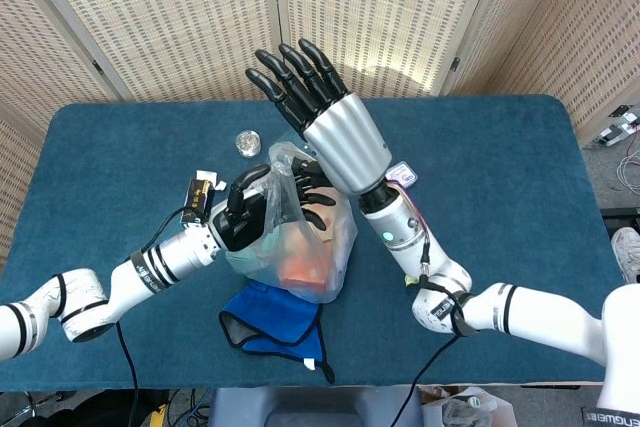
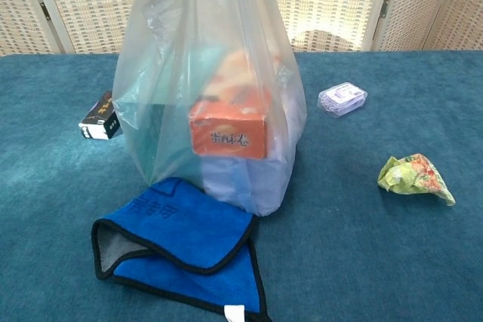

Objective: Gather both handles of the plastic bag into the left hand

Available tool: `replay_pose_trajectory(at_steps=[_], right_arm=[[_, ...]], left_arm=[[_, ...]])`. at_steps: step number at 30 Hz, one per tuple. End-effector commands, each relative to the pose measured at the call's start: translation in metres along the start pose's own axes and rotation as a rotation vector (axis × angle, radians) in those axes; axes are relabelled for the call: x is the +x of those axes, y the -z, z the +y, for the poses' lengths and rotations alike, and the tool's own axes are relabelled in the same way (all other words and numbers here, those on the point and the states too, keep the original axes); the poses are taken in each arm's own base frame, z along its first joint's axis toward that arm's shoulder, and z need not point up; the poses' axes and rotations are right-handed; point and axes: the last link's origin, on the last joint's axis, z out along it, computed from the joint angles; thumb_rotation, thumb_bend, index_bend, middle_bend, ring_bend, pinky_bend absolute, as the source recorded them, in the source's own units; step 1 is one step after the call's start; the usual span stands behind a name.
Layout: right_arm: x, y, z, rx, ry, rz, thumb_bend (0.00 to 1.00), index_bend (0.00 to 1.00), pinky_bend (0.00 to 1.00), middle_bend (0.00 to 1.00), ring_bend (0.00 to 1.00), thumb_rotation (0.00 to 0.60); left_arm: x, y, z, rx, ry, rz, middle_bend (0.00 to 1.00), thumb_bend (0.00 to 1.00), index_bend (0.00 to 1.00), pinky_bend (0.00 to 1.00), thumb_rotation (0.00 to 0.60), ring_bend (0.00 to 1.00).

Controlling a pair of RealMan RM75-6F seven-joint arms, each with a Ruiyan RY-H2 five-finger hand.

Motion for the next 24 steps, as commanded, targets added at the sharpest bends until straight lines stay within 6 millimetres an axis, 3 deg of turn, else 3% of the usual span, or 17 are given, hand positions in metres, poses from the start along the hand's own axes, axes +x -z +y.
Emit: replay_pose_trajectory(at_steps=[1,24], right_arm=[[-0.001,0.001,0.001,-0.007,-0.004,-0.022,0.03,0.0,0.05,0.04,0.0,0.6],[0.018,0.006,-0.006,-0.129,-0.278,-0.303,0.0,0.0,0.0,0.0,0.0,0.6]], left_arm=[[0.0,0.001,0.0,0.0,0.008,-0.005,0.15,0.36,0.14,0.34,0.0,0.2],[0.003,-0.001,-0.004,0.018,0.016,0.0,0.18,0.36,0.14,0.35,0.0,0.23]])
